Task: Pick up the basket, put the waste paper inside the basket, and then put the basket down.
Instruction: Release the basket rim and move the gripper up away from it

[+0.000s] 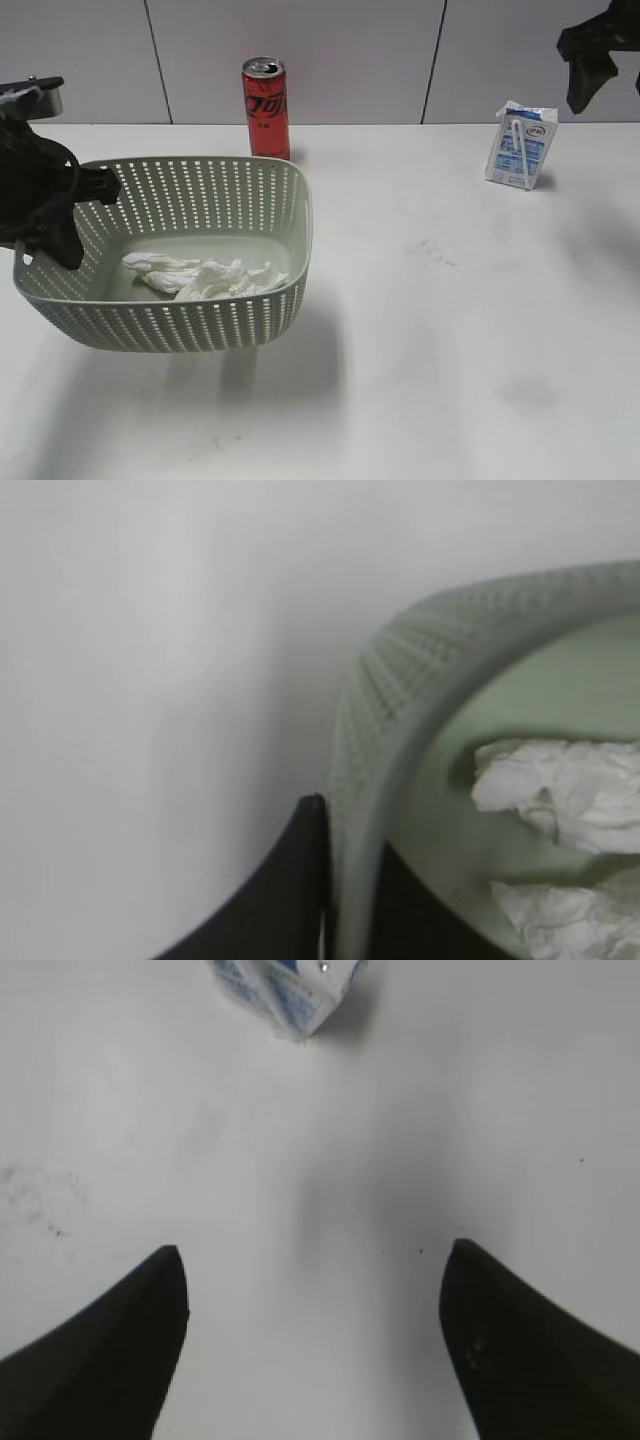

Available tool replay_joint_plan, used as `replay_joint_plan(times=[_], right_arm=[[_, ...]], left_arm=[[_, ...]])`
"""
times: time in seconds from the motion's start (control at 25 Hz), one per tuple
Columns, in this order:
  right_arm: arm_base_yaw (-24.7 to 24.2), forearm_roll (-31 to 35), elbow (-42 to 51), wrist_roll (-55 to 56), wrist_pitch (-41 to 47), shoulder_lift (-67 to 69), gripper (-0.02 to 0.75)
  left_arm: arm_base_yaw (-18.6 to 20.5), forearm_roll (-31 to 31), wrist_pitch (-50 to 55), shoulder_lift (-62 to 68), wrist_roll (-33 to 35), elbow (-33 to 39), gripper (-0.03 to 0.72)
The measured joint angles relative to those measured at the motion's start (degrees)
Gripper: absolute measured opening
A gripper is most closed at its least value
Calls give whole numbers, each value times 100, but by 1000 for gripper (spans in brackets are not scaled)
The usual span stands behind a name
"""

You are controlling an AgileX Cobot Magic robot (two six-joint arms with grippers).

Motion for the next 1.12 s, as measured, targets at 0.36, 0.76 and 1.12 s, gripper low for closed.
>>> replay_joint_plan(times=[0.36,0.76,1.12], right_arm=[[-18,247,3243,-170,-95,-2819,591],[-18,792,6794,-170,-1070,-7774,576],[-18,794,7555,-170,-972,-10849,571]], left_arm=[[0,47,-272,18,0,-25,5],[-50,15,-332,1111,-21,-753,5],[-367,29,-1034,1939,-293,-1128,5]])
